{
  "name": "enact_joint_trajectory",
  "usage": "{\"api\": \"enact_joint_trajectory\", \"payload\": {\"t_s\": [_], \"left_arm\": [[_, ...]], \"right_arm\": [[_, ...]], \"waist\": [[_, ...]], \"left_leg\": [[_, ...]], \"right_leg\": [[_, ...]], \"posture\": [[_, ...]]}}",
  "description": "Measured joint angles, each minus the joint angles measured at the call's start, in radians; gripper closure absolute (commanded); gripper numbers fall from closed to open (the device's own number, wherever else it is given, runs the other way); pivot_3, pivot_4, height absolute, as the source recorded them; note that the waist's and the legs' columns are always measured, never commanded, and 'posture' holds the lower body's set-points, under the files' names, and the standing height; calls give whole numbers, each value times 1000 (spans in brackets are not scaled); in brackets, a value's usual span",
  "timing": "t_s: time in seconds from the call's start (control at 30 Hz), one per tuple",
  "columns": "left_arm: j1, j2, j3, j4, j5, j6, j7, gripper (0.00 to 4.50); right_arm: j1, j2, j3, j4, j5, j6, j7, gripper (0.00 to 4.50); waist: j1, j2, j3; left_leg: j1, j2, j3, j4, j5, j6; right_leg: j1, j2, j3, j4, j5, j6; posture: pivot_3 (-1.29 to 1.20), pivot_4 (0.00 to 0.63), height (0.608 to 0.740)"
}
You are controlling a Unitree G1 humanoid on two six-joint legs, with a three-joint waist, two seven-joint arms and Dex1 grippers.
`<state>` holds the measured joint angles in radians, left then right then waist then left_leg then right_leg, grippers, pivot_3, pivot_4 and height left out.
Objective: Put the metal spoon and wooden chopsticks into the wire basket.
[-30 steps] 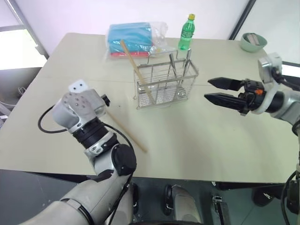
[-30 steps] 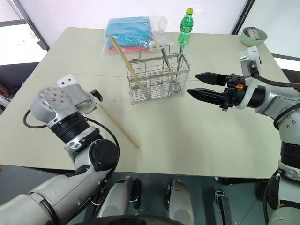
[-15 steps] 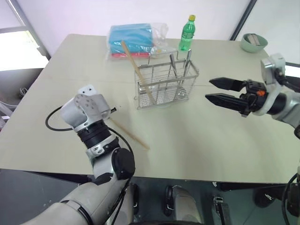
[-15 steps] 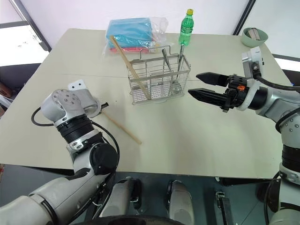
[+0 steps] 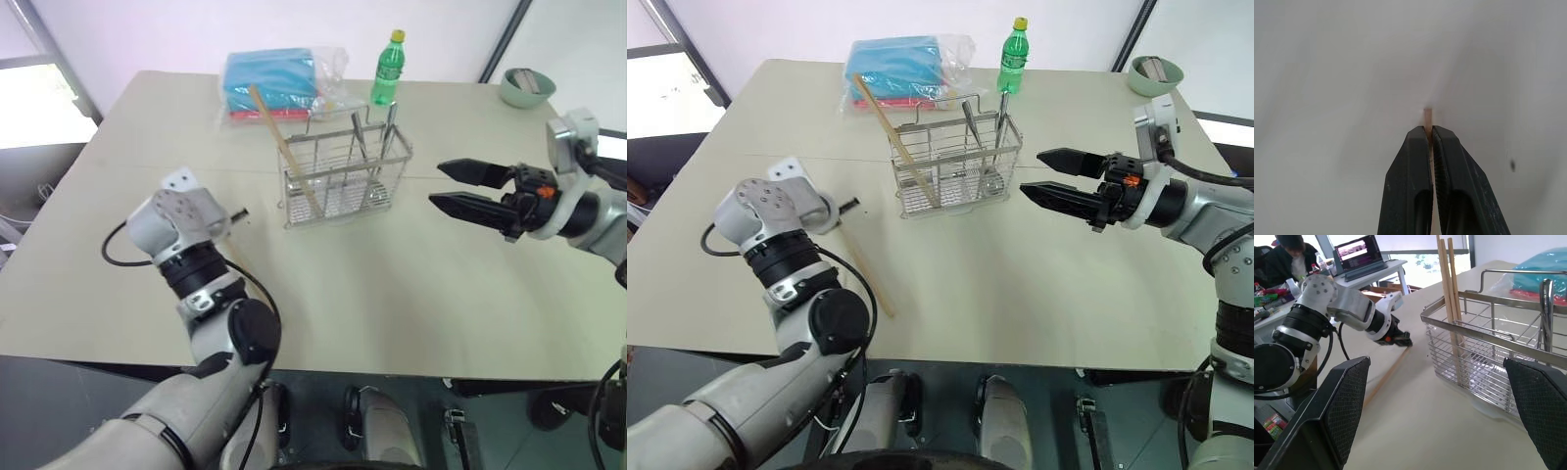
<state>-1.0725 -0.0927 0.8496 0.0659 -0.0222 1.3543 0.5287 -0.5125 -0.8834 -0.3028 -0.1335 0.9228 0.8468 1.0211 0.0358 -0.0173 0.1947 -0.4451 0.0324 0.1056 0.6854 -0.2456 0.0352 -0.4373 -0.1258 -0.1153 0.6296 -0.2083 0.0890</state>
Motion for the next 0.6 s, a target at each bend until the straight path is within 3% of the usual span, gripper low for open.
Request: {"api": "enact_joint_trajectory", "payload": {"t_s": [0.13,0.27,0.47,0.6], "left_arm": [[-2,160,11,149,-59,-312,-44,4419],[-36,281,35,250,-149,-496,-113,4419],[-199,343,-17,253,-414,-709,-461,4419],[-302,348,-61,204,-561,-749,-556,4419]], "right_arm": [[1,-8,-2,0,3,6,-1,0],[-3,-39,-3,7,3,21,2,0],[-14,-43,-16,21,7,47,-6,0],[-12,-42,-21,10,23,66,-20,0]], "waist": [[1,0,0],[9,-1,0],[5,-2,1],[1,-1,0]], "left_leg": [[-1,0,1,-1,0,0],[-3,-1,1,1,0,0],[-15,-1,-1,11,1,-2],[-15,-1,0,12,1,-1]], "right_leg": [[-2,0,0,1,0,0],[-2,-2,-1,0,0,0],[-6,-3,-4,0,1,2],[-6,-3,-3,0,2,3]], "posture": [[0,150,707],[0,150,707],[0,150,707],[0,150,707]]}}
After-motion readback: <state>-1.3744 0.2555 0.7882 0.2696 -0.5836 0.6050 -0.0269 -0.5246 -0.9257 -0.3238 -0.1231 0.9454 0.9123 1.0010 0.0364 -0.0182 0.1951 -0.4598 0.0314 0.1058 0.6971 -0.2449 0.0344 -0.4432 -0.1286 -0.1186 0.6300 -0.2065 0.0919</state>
